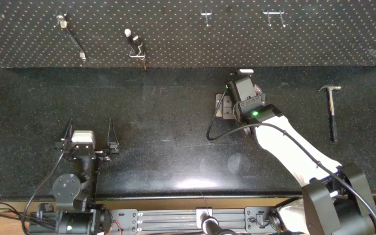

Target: Place Tools Onto Pegboard

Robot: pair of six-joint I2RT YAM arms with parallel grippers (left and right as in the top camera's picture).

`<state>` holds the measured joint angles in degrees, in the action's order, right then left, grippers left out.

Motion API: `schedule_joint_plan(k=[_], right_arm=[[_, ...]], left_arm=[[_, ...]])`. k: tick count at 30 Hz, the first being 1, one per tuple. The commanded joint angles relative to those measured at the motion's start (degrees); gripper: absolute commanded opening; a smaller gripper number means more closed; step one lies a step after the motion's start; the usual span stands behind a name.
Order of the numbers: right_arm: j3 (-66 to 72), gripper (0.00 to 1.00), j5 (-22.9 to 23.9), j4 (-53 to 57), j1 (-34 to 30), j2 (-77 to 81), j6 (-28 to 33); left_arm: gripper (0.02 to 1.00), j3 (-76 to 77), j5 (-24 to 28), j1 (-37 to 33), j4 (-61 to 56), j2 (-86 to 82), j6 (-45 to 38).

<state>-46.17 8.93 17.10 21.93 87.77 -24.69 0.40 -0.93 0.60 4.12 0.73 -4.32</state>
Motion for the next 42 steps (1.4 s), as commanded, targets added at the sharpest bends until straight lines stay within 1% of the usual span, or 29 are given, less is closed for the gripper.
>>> schedule_joint_plan(k=[1,2,4,6,9,10,12,20,23,26,27,29,30,42], right_arm=[[-1.0,0.776,1.0,0.0,0.4,0.8,-1.2],[-1.0,0.746,1.0,0.0,0.4,0.8,-1.2],[-1.0,0.612,1.0,0.0,0.4,0.8,-1.2],[-1.0,0.527,1.0,0.0,0.4,0.8,-1.2],[-1.0,0.426,1.0,0.0,0.4,0.8,-1.2],[-1.0,0.421,1.0,0.0,0.4,0.8,-1.2],[-1.0,0.343,1.0,0.0,0.4,0.8,-0.9],[-1.0,0.318,0.9,0.0,0.4,0.8,2.8],[-1.0,0.233,0.9,0.0,0.5,0.8,3.0],[-1.0,0.187,0.9,0.0,0.5,0.8,3.0],[-1.0,0.187,0.9,0.0,0.4,0.8,3.0],[-1.0,0.108,0.9,0.0,0.4,0.8,2.9],[-1.0,0.097,0.9,0.0,0.4,0.8,3.0],[-1.0,0.082,0.9,0.0,0.4,0.7,2.9]], left_arm=[[0.996,-0.1,0.8,0.3,0.4,-0.5,-0.7],[0.996,-0.1,0.8,0.3,0.4,-0.5,-0.7],[0.996,-0.1,0.8,0.3,0.4,-0.5,-0.7],[0.996,-0.1,0.8,0.3,0.4,-0.5,-0.7],[0.996,-0.1,0.8,0.3,0.4,-0.5,-0.7],[0.996,-0.1,0.8,0.3,0.4,-0.5,-0.7],[0.996,-0.1,0.8,0.3,0.4,-0.5,-0.7],[0.996,-0.1,0.8,0.3,0.4,-0.5,-0.7],[0.996,-0.1,0.8,0.3,0.4,-0.5,-0.7],[0.996,-0.1,0.8,0.3,0.4,-0.5,-0.7],[0.996,-0.1,0.8,0.3,0.4,-0.5,-0.7],[0.996,-0.1,0.8,0.3,0.4,-0.5,-0.7],[0.996,-0.1,0.8,0.3,0.4,-0.5,-0.7],[0.996,-0.1,0.8,0.3,0.4,-0.5,-0.7]])
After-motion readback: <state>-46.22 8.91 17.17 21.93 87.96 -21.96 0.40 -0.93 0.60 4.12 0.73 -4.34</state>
